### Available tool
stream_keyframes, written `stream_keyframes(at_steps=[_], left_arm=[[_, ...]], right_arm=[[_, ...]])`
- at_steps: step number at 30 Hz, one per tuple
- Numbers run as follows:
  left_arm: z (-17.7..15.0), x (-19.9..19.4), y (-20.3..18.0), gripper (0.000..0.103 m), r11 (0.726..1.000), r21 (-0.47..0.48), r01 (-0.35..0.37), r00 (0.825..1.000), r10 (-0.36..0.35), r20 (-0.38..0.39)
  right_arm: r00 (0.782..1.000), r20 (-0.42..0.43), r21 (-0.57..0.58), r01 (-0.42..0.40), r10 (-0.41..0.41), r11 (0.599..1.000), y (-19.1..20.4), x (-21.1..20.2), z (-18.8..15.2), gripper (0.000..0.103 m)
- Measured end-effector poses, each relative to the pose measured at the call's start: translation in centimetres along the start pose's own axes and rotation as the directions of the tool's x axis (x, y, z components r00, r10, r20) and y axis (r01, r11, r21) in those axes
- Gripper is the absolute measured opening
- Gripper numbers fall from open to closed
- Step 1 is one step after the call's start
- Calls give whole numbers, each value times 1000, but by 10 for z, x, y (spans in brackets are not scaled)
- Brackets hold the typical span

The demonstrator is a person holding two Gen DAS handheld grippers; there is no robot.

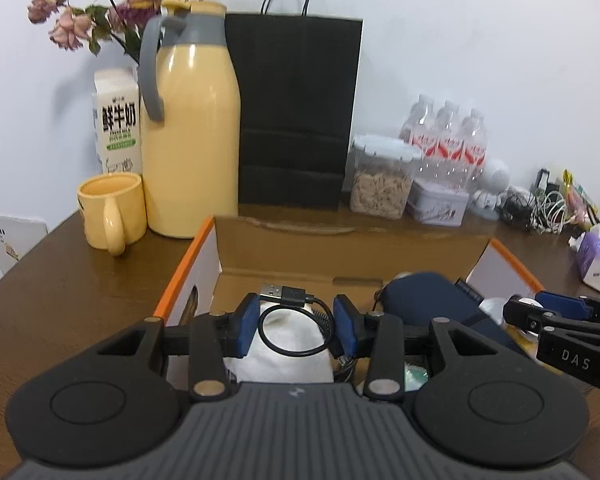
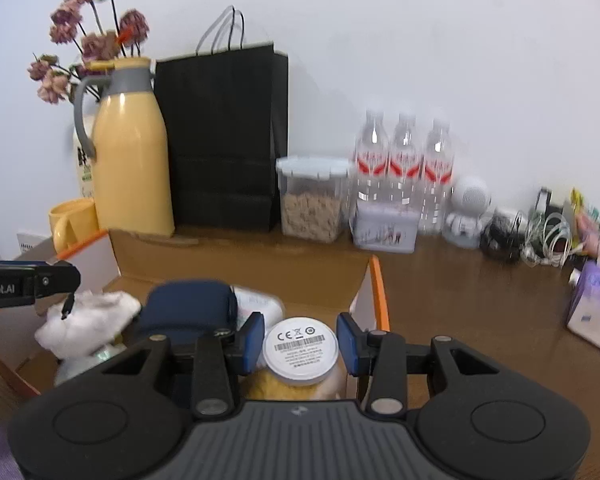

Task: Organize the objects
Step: 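Lower the USB cable and round white container into the box, opening both tools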

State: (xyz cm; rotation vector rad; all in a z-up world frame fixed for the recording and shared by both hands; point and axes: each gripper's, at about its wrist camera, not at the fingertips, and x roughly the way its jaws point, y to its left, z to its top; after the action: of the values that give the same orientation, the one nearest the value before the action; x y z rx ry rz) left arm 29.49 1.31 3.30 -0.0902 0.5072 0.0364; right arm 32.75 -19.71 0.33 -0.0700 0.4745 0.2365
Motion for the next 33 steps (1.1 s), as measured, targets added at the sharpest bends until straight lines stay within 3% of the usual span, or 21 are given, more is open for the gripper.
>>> stream_keyframes(at_steps=[6, 11, 16, 19, 27, 33], left_arm=[[-9, 1, -4, 44, 1000, 28, -10, 1000, 10, -3], [-10, -8, -6, 66, 999, 41, -12, 999, 10, 47], [-10, -17, -9, 93, 999, 53, -12, 995, 6, 99], [-11, -21, -10, 103, 998, 54, -12, 993, 5, 122], [-11, -23, -10, 103, 999, 44, -18, 992, 12, 125], [-11, -24, -9, 103, 999, 43, -18, 992, 12, 127]], right_arm=[[1000, -2, -31, -12, 12, 999, 7, 4, -9, 39], [1000, 8, -24, -9, 9, 1000, 7, -1, -11, 41], [999, 47, -9, 4, -3, 1000, 4, -8, -9, 65], [997, 76, 1, 0, -1, 1000, 2, -13, -8, 75], [994, 105, -18, -16, 18, 1000, 6, -22, -7, 96], [993, 116, -26, -4, 7, 1000, 9, -25, -7, 101]])
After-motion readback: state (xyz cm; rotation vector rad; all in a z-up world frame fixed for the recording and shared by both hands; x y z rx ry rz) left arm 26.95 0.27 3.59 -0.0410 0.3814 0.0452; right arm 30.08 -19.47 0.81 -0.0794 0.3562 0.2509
